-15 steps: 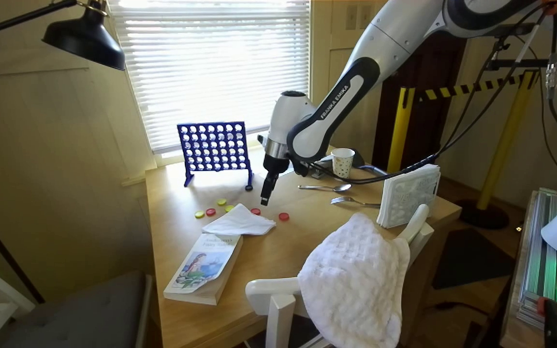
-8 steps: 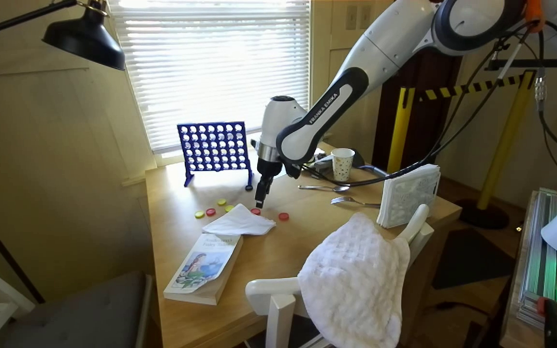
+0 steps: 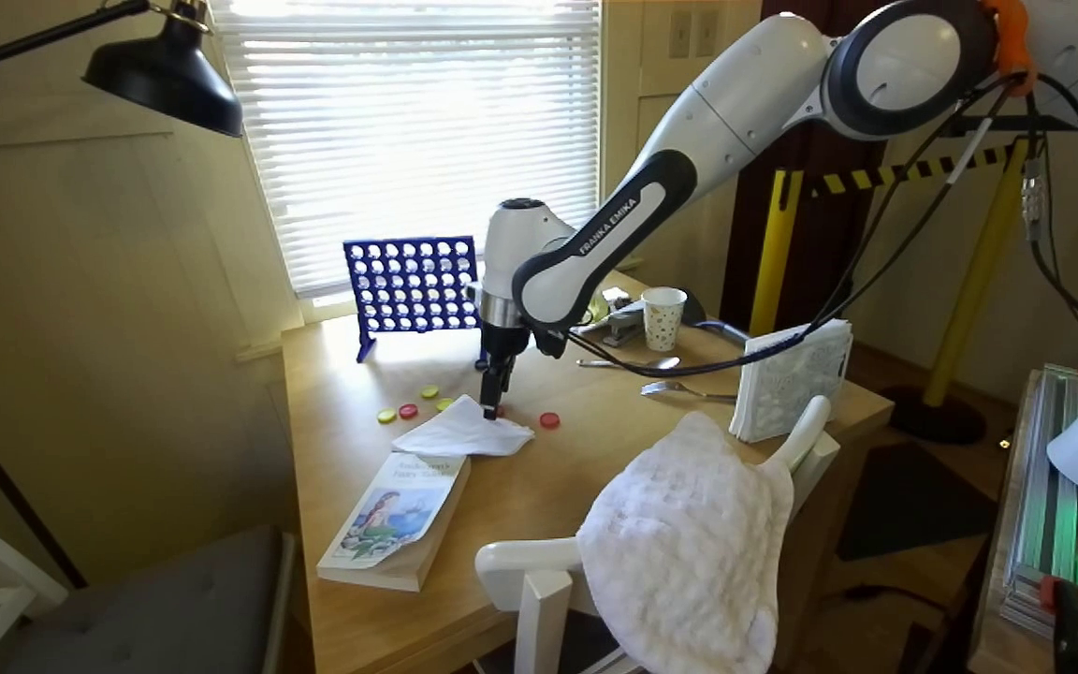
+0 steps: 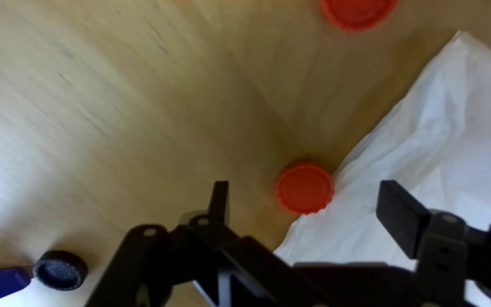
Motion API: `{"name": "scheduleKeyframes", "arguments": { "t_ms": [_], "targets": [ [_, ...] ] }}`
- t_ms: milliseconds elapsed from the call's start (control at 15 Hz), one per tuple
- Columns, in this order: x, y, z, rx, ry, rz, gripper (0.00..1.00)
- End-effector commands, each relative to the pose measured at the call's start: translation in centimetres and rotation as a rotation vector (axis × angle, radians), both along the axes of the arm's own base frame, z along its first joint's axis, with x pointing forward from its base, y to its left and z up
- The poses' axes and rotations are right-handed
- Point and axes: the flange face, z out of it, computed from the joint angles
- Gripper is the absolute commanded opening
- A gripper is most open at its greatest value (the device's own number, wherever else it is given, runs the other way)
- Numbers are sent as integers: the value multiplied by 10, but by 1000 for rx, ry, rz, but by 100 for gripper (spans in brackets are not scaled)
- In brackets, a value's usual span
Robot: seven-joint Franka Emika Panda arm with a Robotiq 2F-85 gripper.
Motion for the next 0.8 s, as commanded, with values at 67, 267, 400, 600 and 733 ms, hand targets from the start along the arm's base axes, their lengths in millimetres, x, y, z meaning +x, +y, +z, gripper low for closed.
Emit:
{"name": "scheduleKeyframes", "arguments": {
  "t_ms": [67, 267, 400, 600, 733],
  "targets": [
    [10, 6, -6, -4, 12, -2, 84],
    [15, 3, -5, -1, 0, -11, 85],
    [17, 3, -4, 0, -6, -14, 85],
    [19, 3, -5, 4, 4, -14, 70],
    [18, 3, -6, 2, 35, -15, 52]
  ]
}}
